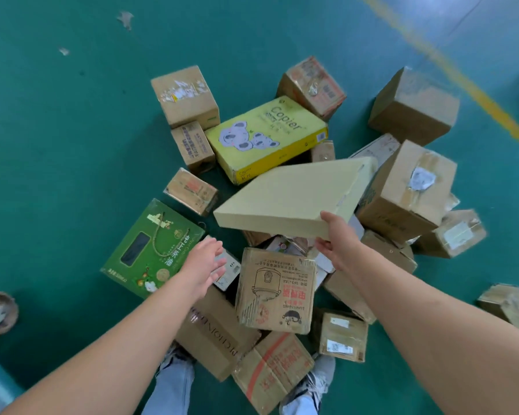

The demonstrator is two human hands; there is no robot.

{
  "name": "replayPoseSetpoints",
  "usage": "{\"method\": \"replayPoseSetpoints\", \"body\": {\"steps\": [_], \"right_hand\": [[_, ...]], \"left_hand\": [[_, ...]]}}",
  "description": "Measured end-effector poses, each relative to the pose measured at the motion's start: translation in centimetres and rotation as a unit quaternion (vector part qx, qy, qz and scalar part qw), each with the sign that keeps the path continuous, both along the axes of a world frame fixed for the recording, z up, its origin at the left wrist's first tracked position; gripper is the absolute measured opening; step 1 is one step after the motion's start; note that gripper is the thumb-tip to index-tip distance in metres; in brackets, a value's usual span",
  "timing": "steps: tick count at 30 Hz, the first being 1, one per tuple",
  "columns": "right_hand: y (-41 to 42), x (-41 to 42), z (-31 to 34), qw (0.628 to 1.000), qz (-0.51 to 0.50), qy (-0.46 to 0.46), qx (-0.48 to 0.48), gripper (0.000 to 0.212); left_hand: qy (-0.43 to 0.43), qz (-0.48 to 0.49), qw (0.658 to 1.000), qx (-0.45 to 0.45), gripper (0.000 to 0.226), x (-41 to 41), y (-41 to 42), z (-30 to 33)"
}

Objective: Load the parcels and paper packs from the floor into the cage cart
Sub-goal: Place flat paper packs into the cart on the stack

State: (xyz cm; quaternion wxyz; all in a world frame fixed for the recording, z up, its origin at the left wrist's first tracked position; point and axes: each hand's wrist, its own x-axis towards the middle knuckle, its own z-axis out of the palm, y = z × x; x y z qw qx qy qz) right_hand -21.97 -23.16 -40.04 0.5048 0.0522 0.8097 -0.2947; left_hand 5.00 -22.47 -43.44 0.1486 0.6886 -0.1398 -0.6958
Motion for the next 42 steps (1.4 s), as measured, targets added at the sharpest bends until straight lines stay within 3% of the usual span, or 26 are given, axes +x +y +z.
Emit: {"method": "replayPoseSetpoints", "body": {"steps": [7,12,16,22,25,33,39,42], "right_hand": [[6.1,3.9,17.6,1.0,-0.012,-0.023,-0.012,0.036],[11.3,6.5,25.3,0.997,0.014,-0.076,-0.026,0.041],[15.2,6.6,29.9,0.991,0.089,-0.093,-0.043,0.034],[21.0,4.5,33.4,0.96,0.228,-0.134,-0.089,0.042],[23.2,3.5,35.1,0.949,0.268,-0.138,-0.094,0.041],[29.0,3.4,38.6,0.9,0.388,-0.169,-0.107,0.052],[31.8,8.8,39.8,0.884,0.409,-0.201,-0.104,0.043],[32.6,13.9,40.1,0.859,0.461,-0.198,-0.1,0.049]], "left_hand": [[0.007,0.031,1.0,0.001,0.029,4.0,2.6,15.7],[0.014,0.093,0.996,0.006,0.054,7.8,5.7,22.2],[-0.002,0.222,0.975,0.009,0.061,11.4,10.3,26.5],[-0.015,0.383,0.923,-0.014,0.065,13.1,22.2,31.7],[-0.038,0.419,0.907,-0.007,0.072,12.2,27.9,33.6],[-0.018,0.524,0.848,-0.075,0.062,11.0,41.1,38.3],[-0.022,0.636,0.764,-0.104,0.058,12.4,49.0,39.1],[-0.02,0.694,0.712,-0.111,0.06,14.6,53.2,39.0]]}}
